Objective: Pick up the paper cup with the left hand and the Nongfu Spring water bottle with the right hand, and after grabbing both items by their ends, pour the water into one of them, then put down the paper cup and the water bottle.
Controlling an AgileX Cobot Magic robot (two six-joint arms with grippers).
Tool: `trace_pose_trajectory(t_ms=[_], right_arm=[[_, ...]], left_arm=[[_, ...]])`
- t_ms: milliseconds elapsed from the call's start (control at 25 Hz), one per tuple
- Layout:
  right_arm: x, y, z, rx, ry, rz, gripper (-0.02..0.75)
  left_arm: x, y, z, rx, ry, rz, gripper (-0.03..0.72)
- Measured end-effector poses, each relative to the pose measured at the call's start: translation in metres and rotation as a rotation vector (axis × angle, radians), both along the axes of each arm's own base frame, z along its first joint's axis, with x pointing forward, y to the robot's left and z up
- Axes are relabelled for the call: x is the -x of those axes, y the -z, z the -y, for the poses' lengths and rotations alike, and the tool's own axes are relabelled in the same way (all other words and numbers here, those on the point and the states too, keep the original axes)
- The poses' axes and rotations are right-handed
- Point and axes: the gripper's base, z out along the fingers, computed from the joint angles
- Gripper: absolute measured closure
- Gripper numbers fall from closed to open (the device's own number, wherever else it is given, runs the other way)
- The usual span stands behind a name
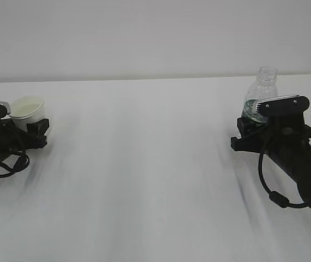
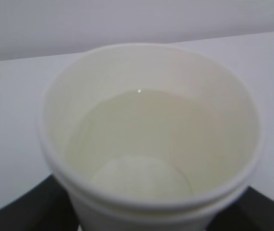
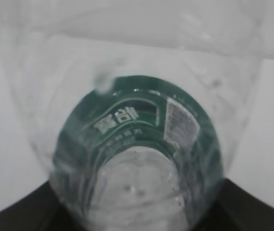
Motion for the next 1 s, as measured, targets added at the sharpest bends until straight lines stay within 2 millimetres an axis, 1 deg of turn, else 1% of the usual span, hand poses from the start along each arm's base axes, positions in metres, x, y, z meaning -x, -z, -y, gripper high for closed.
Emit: trace_pose_trajectory(t_ms=[80,200,280,400,560,760,1000], right_arm=[[0.0000,0.0000,0.0000,0.000,-0.001,0.000,0.318],[0.0000,0.0000,-0.0002,-0.001,-0.002,0.000,0.318],[0.0000,0.0000,-0.0004,-0.001,-0.004,0.000,0.318],[0.0001,0.0000,-0.0005,0.000,-0.006,0.000,0.318],[0.0001,0.0000,-0.0007,0.000,-0.008,0.000,0.318],[0.0002,0.0007,-0.0007,0.001,-0.008,-0.002,0.318],[-0.0001,0.0003,-0.0006,0.000,-0.008,0.008,0.318]], left_arm=[[0.0000,0.0000,0.0000,0.000,0.000,0.000,0.176],[-0.0001,-0.0004,0.0000,0.001,0.000,0.004,0.097],[-0.0001,-0.0004,0.0000,0.001,0.000,0.004,0.067],[-0.0002,-0.0012,0.0000,-0.001,0.001,0.008,0.055],[-0.0012,-0.0063,0.0000,-0.001,0.001,0.021,0.053],[-0.0013,-0.0070,0.0000,-0.001,0.001,0.024,0.053],[0.0064,-0.0099,0.0001,0.000,0.001,0.013,0.053]])
